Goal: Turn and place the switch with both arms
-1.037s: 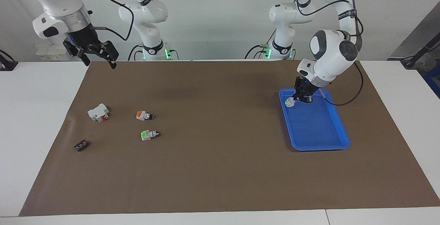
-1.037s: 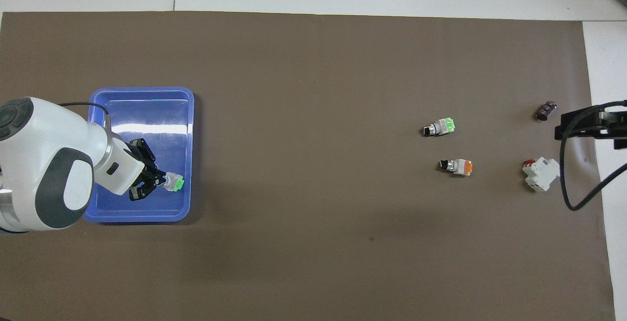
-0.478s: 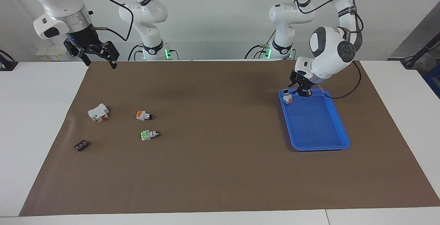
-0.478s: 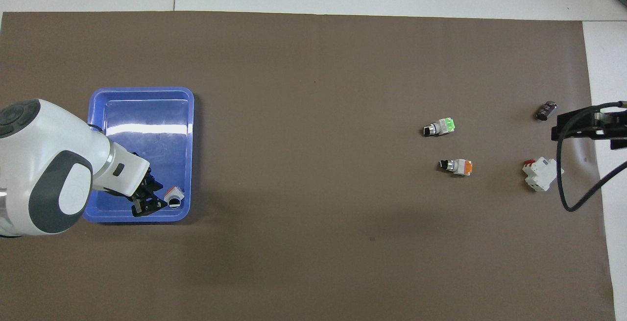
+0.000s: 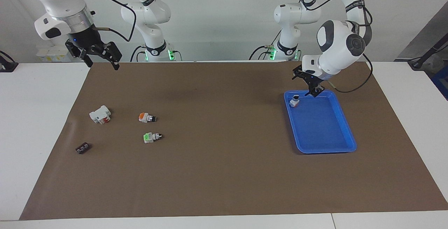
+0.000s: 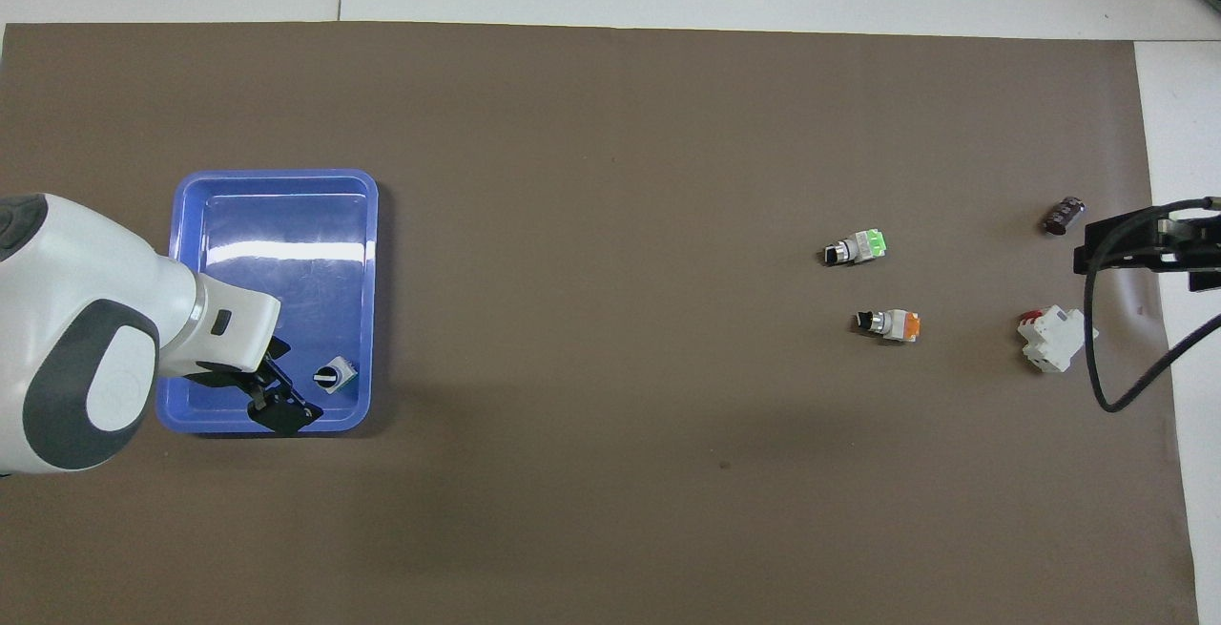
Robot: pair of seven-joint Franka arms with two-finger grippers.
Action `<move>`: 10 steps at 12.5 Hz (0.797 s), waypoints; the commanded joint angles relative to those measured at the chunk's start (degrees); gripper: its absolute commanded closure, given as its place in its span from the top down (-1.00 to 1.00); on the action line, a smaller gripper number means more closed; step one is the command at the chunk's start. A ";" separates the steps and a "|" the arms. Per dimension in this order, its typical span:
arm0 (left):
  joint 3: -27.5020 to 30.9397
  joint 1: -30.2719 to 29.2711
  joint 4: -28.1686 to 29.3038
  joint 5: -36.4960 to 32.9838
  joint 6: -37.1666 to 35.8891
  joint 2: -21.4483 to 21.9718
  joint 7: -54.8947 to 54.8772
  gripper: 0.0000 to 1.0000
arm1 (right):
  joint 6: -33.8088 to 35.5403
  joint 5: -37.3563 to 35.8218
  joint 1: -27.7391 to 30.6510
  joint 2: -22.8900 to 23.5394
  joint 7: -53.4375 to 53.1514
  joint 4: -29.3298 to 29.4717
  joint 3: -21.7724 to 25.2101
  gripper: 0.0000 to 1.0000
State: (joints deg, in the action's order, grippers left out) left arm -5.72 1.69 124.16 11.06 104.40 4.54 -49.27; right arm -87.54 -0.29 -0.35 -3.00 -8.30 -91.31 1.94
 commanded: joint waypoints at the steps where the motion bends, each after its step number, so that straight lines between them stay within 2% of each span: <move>1: -0.17 -0.98 0.21 -1.04 0.44 0.65 11.78 1.00 | 0.61 -0.24 0.88 -0.87 0.30 -0.53 -0.62 0.99; 4: 0.27 -1.07 -1.27 -3.40 0.72 1.00 17.52 1.00 | 0.53 -0.24 0.79 -0.87 0.30 -0.53 -0.62 0.99; 7: 0.27 -1.25 -3.12 -4.56 0.72 3.45 33.31 1.00 | 0.53 -0.24 0.79 -0.87 0.30 -0.53 -0.62 0.99; 10: 0.10 -1.25 -12.85 -8.41 -2.52 2.94 35.56 1.00 | 0.53 -0.24 0.79 -0.87 0.30 -0.53 -0.62 0.99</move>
State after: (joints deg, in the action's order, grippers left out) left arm -5.21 0.95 117.01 5.90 104.76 7.37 -15.99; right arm -87.54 -0.29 -0.35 -3.01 -8.29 -91.31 1.94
